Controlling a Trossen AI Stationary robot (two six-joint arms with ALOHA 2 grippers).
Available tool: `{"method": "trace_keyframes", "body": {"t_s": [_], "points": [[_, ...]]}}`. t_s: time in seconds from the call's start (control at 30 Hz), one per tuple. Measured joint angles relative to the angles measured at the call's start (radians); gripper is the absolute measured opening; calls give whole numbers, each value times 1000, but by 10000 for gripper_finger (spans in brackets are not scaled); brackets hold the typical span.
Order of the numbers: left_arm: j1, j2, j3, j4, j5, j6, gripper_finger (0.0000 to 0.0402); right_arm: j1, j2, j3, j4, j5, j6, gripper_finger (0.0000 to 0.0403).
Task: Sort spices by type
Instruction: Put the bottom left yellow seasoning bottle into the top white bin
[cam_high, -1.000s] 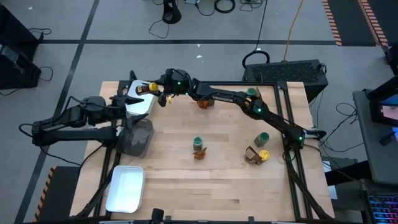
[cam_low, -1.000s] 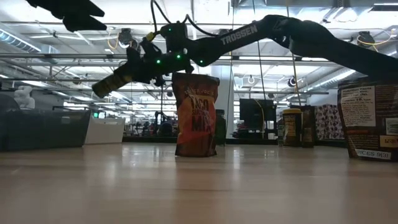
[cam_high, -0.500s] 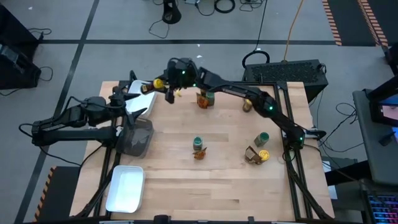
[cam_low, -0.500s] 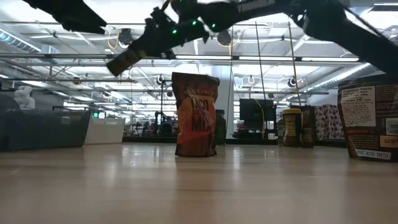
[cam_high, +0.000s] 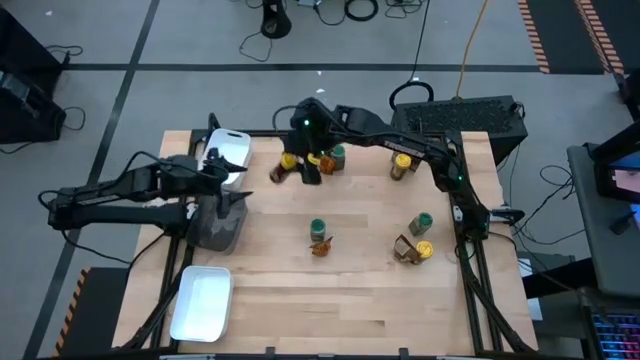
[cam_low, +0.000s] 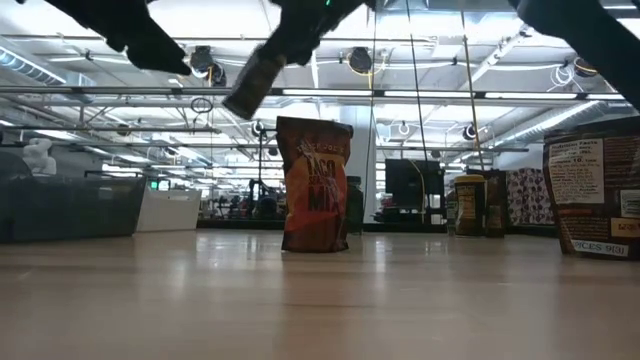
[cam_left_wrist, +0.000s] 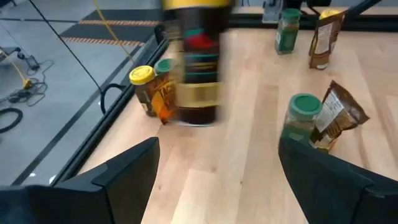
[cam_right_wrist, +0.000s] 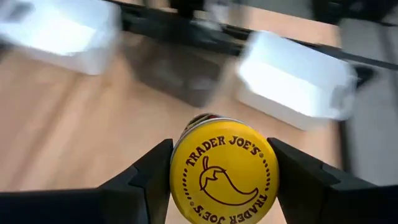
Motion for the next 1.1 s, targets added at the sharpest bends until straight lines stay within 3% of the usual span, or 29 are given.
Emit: {"method": "trace_keyframes", "body": {"t_s": [0.33,0.4,0.5,0.63,0.77,1.1], "points": [[0,133,0,158,152,0,334,118,-6,-1,-68,-23,-85,208],[0,162,0,189,224,0,334,136,-6,-1,-69,-26,-105,208],[-1,201,0,239,326,0,334,152,-6,-1,-63,-27,-127,208],[-1,245,0,273,353,0,334,156,-4,-1,-50,-25,-147,208],[-2,282,0,309,453,0,334,156,-4,-1,-45,-25,-170,208],[-2,364,-1,374,512,1,334,157,-3,-1,15,-25,-213,208]]}}
